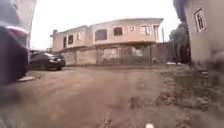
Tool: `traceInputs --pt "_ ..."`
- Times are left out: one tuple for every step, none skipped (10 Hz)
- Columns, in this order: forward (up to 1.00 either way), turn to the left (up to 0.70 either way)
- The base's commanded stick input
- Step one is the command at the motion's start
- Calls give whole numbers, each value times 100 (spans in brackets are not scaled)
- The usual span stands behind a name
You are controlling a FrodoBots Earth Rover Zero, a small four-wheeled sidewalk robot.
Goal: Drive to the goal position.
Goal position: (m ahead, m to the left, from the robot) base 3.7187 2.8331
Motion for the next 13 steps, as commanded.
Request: traceInputs --pt "100 -27" --pt "100 13" --pt "100 13" --pt "100 13" --pt "100 13" --pt "100 13" --pt "100 13" --pt "100 13" --pt "100 13" --pt "100 13" --pt "100 13" --pt "100 13" --pt "100 13"
